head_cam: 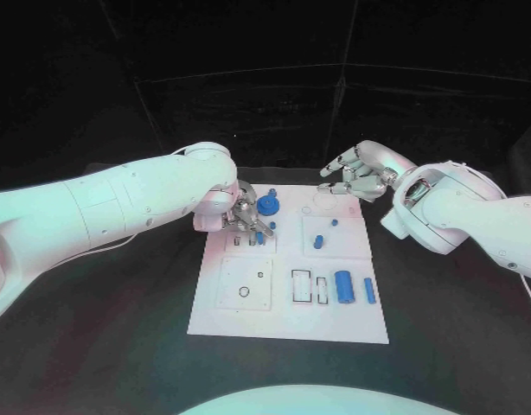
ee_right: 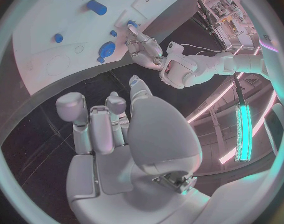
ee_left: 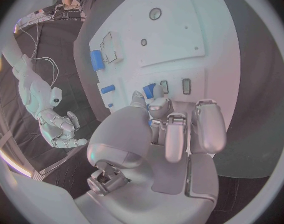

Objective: Assemble the parts on the task board

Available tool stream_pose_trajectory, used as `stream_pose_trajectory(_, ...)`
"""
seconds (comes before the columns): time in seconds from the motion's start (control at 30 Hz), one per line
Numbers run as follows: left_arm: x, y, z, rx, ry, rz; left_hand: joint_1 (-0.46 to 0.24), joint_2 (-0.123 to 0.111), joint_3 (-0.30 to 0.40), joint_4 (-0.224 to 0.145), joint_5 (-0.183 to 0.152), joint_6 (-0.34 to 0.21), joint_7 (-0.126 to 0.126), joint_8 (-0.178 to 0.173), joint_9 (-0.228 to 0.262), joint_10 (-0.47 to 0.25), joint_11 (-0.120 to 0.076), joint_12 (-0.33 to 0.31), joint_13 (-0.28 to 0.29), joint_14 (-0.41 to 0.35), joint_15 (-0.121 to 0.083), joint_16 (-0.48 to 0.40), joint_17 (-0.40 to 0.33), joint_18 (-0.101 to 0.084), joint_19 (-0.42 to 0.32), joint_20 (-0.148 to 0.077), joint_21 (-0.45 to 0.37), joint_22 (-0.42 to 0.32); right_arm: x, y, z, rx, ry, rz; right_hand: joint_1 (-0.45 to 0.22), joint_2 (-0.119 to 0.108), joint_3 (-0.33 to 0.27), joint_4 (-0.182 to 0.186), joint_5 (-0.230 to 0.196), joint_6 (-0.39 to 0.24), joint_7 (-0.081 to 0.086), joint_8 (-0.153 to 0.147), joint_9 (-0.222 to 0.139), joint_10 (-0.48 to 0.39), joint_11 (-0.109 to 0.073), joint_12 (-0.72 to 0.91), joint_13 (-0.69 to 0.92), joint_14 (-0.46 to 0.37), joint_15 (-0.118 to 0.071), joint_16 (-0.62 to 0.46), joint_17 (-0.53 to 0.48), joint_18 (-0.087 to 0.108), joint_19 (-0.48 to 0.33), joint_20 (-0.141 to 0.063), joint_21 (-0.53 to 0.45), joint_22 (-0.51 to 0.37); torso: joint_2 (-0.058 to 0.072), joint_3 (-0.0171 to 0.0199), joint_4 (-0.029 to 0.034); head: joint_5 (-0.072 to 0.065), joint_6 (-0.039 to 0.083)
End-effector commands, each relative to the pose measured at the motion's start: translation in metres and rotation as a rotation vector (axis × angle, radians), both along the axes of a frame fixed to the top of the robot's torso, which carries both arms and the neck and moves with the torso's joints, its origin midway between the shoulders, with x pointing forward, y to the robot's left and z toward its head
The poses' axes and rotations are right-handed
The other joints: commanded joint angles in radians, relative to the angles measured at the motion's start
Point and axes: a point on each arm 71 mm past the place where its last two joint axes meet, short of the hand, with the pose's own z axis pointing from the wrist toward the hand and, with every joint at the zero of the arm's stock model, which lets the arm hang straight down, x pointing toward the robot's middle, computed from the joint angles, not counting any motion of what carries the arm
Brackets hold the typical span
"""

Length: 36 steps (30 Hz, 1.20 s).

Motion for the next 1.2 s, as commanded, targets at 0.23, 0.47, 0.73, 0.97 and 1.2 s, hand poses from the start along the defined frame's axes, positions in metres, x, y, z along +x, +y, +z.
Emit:
stream_pose_trajectory(0.23, -0.0006, -0.0029, -0.0001, 0.013, 0.013, -0.011, 0.031, -0.001, 0.025, -0.012, -0.001, -0.014, 0.0, 0.009, 0.01, -0.003, 0.001, 0.001, 0.001, 0.107, -0.007, 0.003, 0.263, -0.006, 0.0, 0.003, 0.003, 0.001, 0.0002, 0.0021, 0.0011, 0.0, 0.0, 0.009, 0.004, 0.004, -0.006, 0.001, 0.005, 0.009, -0.001, 0.004, 0.0, -0.007, -0.003, -0.004, -0.001, 0.035, -0.008, -0.007, -0.001, 0.018, -0.007, -0.003, -0.007, -0.001, 0.0, 0.0005, -0.0001, 0.0, -0.003)
stream_pose_trajectory(0.47, -0.0005, -0.004, 0.0, 0.008, 0.006, -0.007, 0.081, 0.007, 0.068, -0.044, -0.001, -0.022, -0.003, 0.012, 0.019, -0.005, -0.002, -0.003, -0.001, 0.107, -0.008, 0.003, 0.263, -0.005, -0.003, 0.003, 0.001, -0.002, 0.0004, 0.0021, 0.0008, -0.002, 0.002, 0.01, 0.005, 0.005, -0.006, 0.002, 0.008, 0.009, -0.001, 0.004, 0.0, -0.006, -0.003, -0.003, 0.0, 0.035, -0.008, -0.007, -0.001, 0.018, -0.007, -0.003, -0.007, -0.002, 0.0, 0.0006, 0.0005, 0.0, -0.004)
stream_pose_trajectory(0.73, 0.0005, -0.0053, 0.0015, -0.025, -0.024, 0.006, 0.238, 0.04, 0.238, -0.154, 0.021, -0.049, -0.01, -0.012, 0.018, -0.02, -0.011, -0.029, -0.014, 0.107, -0.018, 0.003, 0.263, -0.005, -0.005, -0.007, 0.0, 0.0, 0.0008, 0.0022, 0.0005, -0.003, 0.004, 0.011, 0.005, 0.006, -0.006, 0.003, 0.01, 0.009, -0.002, 0.004, 0.0, -0.006, -0.003, -0.003, 0.0, 0.035, -0.008, -0.007, -0.001, 0.018, -0.007, -0.003, -0.008, -0.003, 0.0, 0.0, 0.0003, -0.001, -0.007)
stream_pose_trajectory(0.97, 0.0004, -0.0046, 0.0035, -0.065, -0.053, 0.013, 0.141, -0.1, 0.604, -0.179, 0.042, -0.045, -0.006, -0.015, 0.034, 0.0, 0.002, -0.034, -0.007, 0.107, -0.016, 0.003, 0.263, -0.008, -0.001, 0.004, 0.007, 0.018, 0.0013, 0.0022, -0.0001, -0.007, 0.008, 0.012, 0.006, 0.007, -0.007, 0.004, 0.016, 0.009, -0.002, 0.004, 0.0, -0.004, -0.003, -0.001, 0.0, 0.035, -0.008, -0.008, -0.001, 0.018, -0.007, -0.003, -0.009, -0.004, 0.0, -0.0001, 0.0015, -0.001, -0.009)
stream_pose_trajectory(1.2, -0.0032, 0.0002, 0.0054, -0.112, -0.071, 0.035, 0.002, -0.216, 0.894, -0.206, 0.091, -0.038, -0.003, 0.016, 0.071, 0.022, -0.005, -0.02, 0.009, 0.107, -0.01, 0.003, 0.263, -0.008, 0.004, 0.0, 0.012, 0.033, 0.0017, 0.0021, -0.0006, -0.009, 0.011, 0.012, 0.006, 0.007, -0.009, 0.005, 0.022, 0.009, -0.002, 0.005, 0.0, -0.004, -0.004, 0.0, 0.0, 0.036, -0.008, -0.008, -0.001, 0.018, -0.006, -0.004, -0.01, -0.004, -0.001, 0.0005, 0.0031, 0.0, -0.011)
